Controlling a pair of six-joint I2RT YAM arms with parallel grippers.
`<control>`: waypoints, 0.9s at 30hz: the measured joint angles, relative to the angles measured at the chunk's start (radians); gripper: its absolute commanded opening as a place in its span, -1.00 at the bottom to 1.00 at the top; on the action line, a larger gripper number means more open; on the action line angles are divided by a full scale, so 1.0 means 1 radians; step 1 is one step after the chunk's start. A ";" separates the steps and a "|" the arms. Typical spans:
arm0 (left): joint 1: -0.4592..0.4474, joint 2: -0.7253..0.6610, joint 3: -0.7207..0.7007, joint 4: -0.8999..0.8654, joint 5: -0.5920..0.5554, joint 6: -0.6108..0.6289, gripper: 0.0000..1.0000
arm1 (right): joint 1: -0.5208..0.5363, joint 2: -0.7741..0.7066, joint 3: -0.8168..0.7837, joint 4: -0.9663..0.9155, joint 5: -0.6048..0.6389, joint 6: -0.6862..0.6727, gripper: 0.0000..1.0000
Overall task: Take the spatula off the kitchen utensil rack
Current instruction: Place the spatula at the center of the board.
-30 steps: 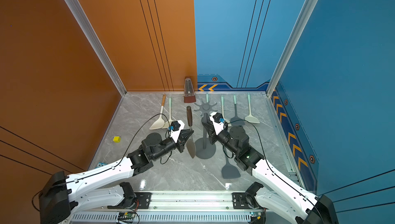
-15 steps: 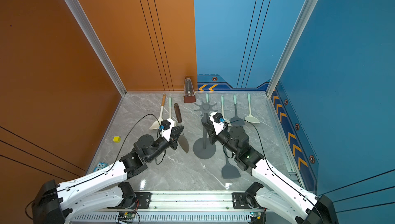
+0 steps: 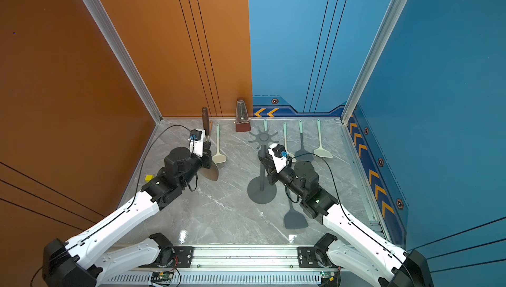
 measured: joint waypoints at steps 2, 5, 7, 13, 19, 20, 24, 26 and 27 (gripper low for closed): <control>0.079 0.037 0.049 -0.057 0.017 -0.027 -1.00 | 0.000 0.000 0.000 0.000 0.000 0.000 -1.00; 0.188 0.083 0.093 -0.132 0.045 -0.064 -1.00 | -0.001 0.000 0.000 0.000 0.000 0.000 -1.00; 0.237 0.101 0.101 -0.173 0.059 -0.082 -1.00 | -0.001 0.000 0.000 0.000 0.000 0.000 -1.00; 0.315 0.162 0.153 -0.272 0.108 -0.109 -1.00 | -0.006 0.000 0.000 0.000 -0.004 -0.001 -1.00; 0.392 0.218 0.242 -0.342 0.151 -0.111 -1.00 | -0.008 -0.001 0.000 0.000 -0.008 -0.001 -1.00; 0.407 0.235 0.266 -0.355 0.158 -0.110 -1.00 | -0.008 -0.001 0.000 0.000 -0.008 -0.001 -1.00; 0.459 0.311 0.363 -0.410 0.184 -0.096 -1.00 | -0.008 -0.001 0.000 0.000 -0.008 -0.001 -1.00; 0.483 0.350 0.413 -0.435 0.203 -0.085 -1.00 | -0.008 -0.001 0.000 0.000 -0.008 -0.001 -1.00; 0.494 0.367 0.435 -0.450 0.211 -0.080 -1.00 | -0.008 -0.001 0.000 0.000 -0.008 -0.001 -1.00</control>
